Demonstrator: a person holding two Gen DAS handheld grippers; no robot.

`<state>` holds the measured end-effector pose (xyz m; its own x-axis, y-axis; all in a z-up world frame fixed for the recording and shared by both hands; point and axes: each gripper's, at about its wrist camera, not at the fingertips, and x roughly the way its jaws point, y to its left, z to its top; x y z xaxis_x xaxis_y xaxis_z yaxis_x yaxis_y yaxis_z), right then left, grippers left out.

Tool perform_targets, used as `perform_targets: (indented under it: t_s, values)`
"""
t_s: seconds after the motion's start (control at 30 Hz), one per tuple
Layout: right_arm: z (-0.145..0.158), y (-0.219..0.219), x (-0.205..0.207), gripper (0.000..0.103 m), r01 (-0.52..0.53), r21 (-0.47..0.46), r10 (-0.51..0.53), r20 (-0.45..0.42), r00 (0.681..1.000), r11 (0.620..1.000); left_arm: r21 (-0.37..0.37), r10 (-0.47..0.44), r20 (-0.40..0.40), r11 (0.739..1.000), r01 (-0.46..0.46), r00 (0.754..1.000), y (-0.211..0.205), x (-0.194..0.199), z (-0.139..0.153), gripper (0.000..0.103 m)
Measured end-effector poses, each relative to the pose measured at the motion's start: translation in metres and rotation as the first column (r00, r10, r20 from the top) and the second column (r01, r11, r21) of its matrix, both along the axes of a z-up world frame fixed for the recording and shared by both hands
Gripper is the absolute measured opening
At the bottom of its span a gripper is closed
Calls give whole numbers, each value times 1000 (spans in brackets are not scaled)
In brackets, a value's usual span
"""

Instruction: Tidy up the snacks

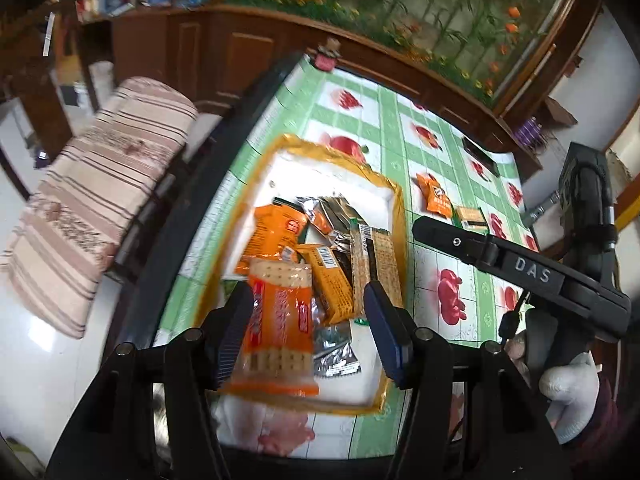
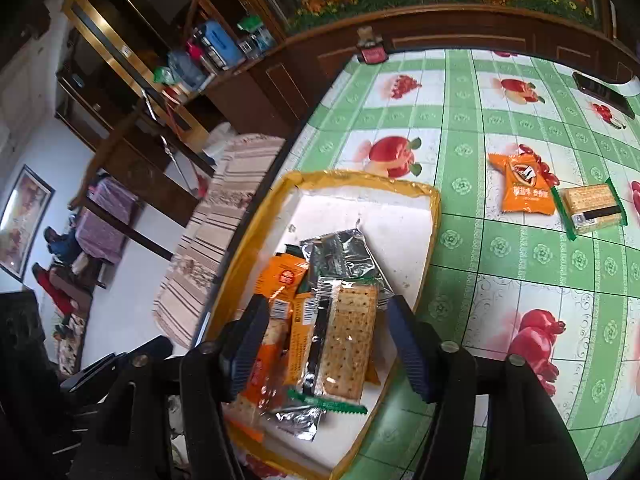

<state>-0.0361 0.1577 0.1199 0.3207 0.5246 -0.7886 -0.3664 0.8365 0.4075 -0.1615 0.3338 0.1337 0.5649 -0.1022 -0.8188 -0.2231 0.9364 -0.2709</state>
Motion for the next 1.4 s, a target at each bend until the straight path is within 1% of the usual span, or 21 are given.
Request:
perform_targets:
  t_s: [0.1,0.17,0.23,0.33,0.5,0.63,0.87,1.1,1.23,1.3,1.4]
  values:
    - [3,-6,-1,65,-22,35,22,-10,1000,999,40,55,30,998,-56,998,-9,-17,20,57]
    - [5,-10,-4,65,-43,50,44,-18,999,998,60,83,52,994,-86,995,-18,-30,32,62]
    - [6,-13,-8,66,-65,72,66,-23,998,995,90,98,64,991,-103,993,-30,-43,38,63]
    - [8,-15,-18,66,-96,97,99,-24,995,991,92,125,58,987,-130,990,-41,-56,40,63]
    - [18,-20,-37,66,-165,108,166,4,986,980,111,134,68,984,-141,989,-63,-68,47,63]
    - [26,-30,-47,69,-176,117,174,30,984,977,129,120,82,983,-130,989,-84,-72,54,63]
    - [31,-65,-56,69,-147,130,143,37,989,981,139,80,93,986,-92,993,-114,-73,60,63]
    - [41,-98,-60,70,-99,133,92,58,994,986,132,23,125,990,-40,992,-144,-64,75,63]
    - [45,-120,-59,72,-40,143,33,57,998,989,127,-3,135,992,-15,991,-158,-54,88,63]
    - [47,-131,-59,73,-11,143,2,62,998,990,133,-16,147,991,-4,989,-165,-51,93,65]
    - [47,-145,-60,73,25,134,-35,76,996,991,141,-34,154,990,12,987,-173,-47,99,65]
